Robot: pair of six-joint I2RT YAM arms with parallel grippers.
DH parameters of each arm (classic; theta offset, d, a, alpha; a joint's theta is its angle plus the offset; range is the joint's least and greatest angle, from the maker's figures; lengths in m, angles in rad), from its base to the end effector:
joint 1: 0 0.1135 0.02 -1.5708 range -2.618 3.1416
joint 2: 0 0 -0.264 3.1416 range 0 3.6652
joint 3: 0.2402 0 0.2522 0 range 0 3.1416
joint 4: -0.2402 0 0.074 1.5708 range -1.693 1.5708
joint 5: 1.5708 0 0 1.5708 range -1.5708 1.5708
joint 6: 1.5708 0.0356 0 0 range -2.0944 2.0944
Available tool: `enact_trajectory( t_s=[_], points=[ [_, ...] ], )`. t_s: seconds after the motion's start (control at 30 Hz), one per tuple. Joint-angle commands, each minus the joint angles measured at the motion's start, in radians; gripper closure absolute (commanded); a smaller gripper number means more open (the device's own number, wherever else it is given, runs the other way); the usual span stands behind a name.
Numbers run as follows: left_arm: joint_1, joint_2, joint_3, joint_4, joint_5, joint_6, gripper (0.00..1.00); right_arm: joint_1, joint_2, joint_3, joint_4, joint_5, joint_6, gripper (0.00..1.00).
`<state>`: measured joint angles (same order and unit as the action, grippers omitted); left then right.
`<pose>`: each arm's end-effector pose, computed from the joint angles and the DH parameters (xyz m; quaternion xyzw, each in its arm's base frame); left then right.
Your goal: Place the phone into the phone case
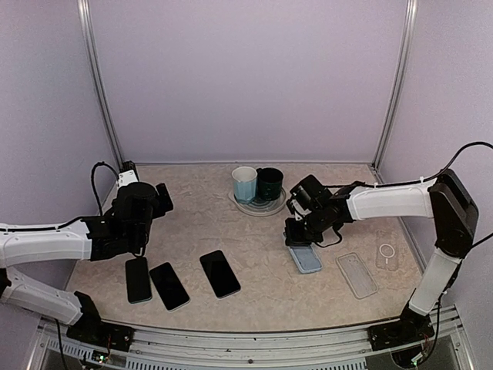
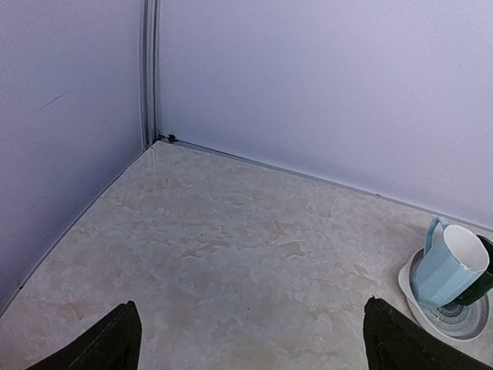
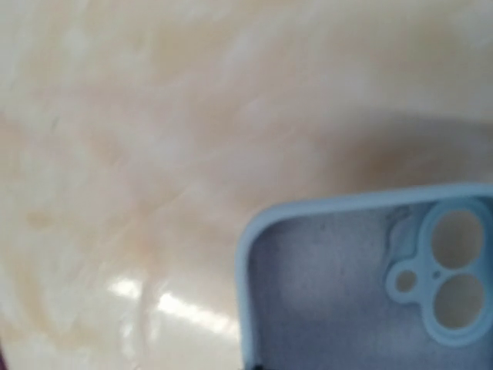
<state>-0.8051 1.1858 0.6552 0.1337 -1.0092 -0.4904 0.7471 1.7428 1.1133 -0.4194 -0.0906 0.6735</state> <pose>0.1938 -0.1581 0.2500 -0.1502 0.7618 0.0285 0.6295 0.2569 0.2423 0.1830 -0.0472 0.9641 0.2012 0.1669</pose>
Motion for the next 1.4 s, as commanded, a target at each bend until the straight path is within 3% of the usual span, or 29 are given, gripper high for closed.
enact_trajectory(
  t_s=[0.0, 0.13, 0.17, 0.3, 0.33, 0.37, 0.6, 0.77, 1.03, 1.17, 1.37],
  points=[
    [-0.006, -0.023, -0.024, -0.016, -0.001, -0.022, 0.01, 0.062, 0.048, 0.019, -0.02, 0.019, 0.05, 1.0],
    [-0.006, -0.014, -0.016, -0.053, 0.01, -0.064, 0.01, 0.106, 0.13, 0.084, -0.069, 0.069, 0.041, 1.0],
    [-0.006, -0.014, -0.016, -0.057, 0.013, -0.069, 0.01, 0.109, 0.142, 0.1, -0.086, 0.08, 0.035, 0.95],
    [-0.006, -0.006, -0.013, -0.065, 0.015, -0.071, 0.01, 0.14, 0.159, 0.182, -0.17, 0.18, -0.001, 0.29],
    [-0.006, -0.004, -0.011, -0.071, 0.011, -0.074, 0.01, 0.161, 0.165, 0.221, -0.193, 0.219, -0.005, 0.07],
    [-0.006, -0.001, -0.005, -0.083, 0.006, -0.078, 0.01, 0.186, 0.174, 0.257, -0.217, 0.239, -0.007, 0.02],
    [-0.002, 0.005, 0.032, -0.217, 0.005, -0.189, 0.01, 0.367, 0.342, 0.52, -0.311, 0.246, 0.012, 0.01],
    [0.004, -0.031, 0.061, -0.354, -0.05, -0.312, 0.01, 0.416, 0.485, 0.694, -0.35, 0.209, 0.022, 0.01],
    [0.012, -0.114, -0.023, -0.237, -0.015, -0.3, 0.01, 0.458, 0.714, 1.022, -0.572, 0.271, 0.055, 0.01],
    [0.029, -0.11, -0.017, -0.225, 0.011, -0.298, 0.01, 0.459, 0.738, 1.019, -0.646, 0.288, 0.097, 0.01],
    [0.042, -0.09, -0.006, -0.217, 0.05, -0.289, 0.01, 0.459, 0.673, 0.912, -0.582, 0.212, 0.094, 0.08]
  ],
)
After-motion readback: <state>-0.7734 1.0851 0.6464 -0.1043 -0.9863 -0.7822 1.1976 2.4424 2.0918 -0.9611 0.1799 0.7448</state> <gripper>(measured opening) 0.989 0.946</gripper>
